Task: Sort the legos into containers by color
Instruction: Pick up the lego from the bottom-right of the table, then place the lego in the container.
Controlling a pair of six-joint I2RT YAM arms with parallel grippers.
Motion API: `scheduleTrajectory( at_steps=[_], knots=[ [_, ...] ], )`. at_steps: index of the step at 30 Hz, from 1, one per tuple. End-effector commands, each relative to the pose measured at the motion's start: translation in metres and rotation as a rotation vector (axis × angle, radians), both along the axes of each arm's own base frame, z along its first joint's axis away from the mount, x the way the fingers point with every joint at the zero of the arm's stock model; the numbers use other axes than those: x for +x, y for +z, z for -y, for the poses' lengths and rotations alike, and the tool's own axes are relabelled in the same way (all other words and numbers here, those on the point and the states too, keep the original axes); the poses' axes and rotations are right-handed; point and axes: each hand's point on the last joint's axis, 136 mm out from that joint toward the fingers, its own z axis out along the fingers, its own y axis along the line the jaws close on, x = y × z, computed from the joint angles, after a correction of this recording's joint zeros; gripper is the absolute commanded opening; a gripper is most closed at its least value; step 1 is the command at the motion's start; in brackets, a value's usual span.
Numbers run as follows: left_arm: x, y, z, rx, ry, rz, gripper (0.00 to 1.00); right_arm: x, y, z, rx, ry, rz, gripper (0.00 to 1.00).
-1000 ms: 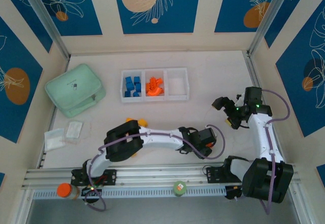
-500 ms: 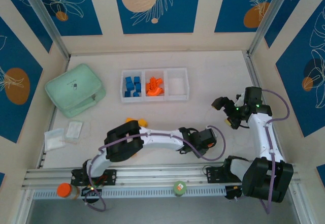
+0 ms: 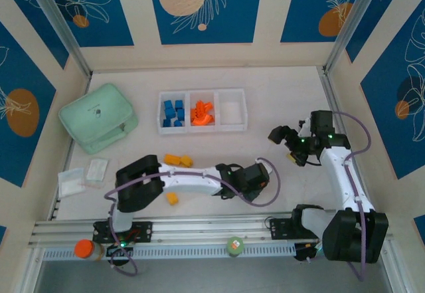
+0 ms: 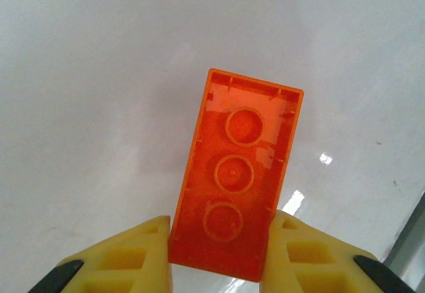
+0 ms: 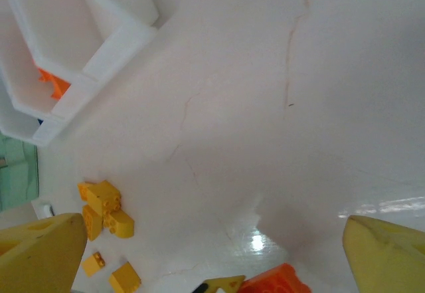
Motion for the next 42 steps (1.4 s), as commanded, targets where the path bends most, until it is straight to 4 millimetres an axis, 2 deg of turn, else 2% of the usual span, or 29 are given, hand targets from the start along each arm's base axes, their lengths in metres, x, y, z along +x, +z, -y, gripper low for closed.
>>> scheduleTrajectory(
  at_steps=[1, 4, 11, 18, 25, 31, 39, 41, 42],
  knots=[
    [0.023, 0.026, -0.020, -0.075, 0.105, 0.005, 0.22, 0.003, 0.014, -0.013, 0.003, 0.036, 0.022, 0.99],
    [0.039, 0.039, -0.043, -0.098, 0.162, 0.007, 0.22, 0.003, 0.020, -0.026, -0.001, 0.067, 0.029, 0.99],
    [0.089, 0.063, -0.109, -0.128, 0.339, 0.008, 0.22, 0.001, 0.030, -0.059, -0.036, 0.147, 0.049, 0.99],
    [0.142, 0.082, -0.163, -0.131, 0.474, 0.027, 0.21, 0.004, 0.038, -0.105, 0.002, 0.253, 0.099, 0.99],
    [0.196, 0.090, -0.183, -0.178, 0.540, 0.015, 0.21, 0.006, 0.045, -0.153, -0.002, 0.387, 0.175, 0.99],
    [0.237, 0.096, -0.180, -0.238, 0.559, 0.001, 0.20, 0.011, 0.041, -0.184, -0.019, 0.488, 0.214, 0.99],
    [0.288, 0.072, -0.184, -0.186, 0.628, -0.016, 0.19, 0.028, 0.038, -0.206, -0.038, 0.568, 0.295, 0.99],
    [0.295, 0.069, -0.183, -0.171, 0.632, -0.011, 0.22, 0.031, 0.037, -0.208, -0.045, 0.580, 0.309, 0.99],
    [0.300, 0.068, -0.183, -0.161, 0.638, -0.002, 0.26, 0.032, 0.037, -0.210, -0.049, 0.586, 0.313, 0.99]
  ],
)
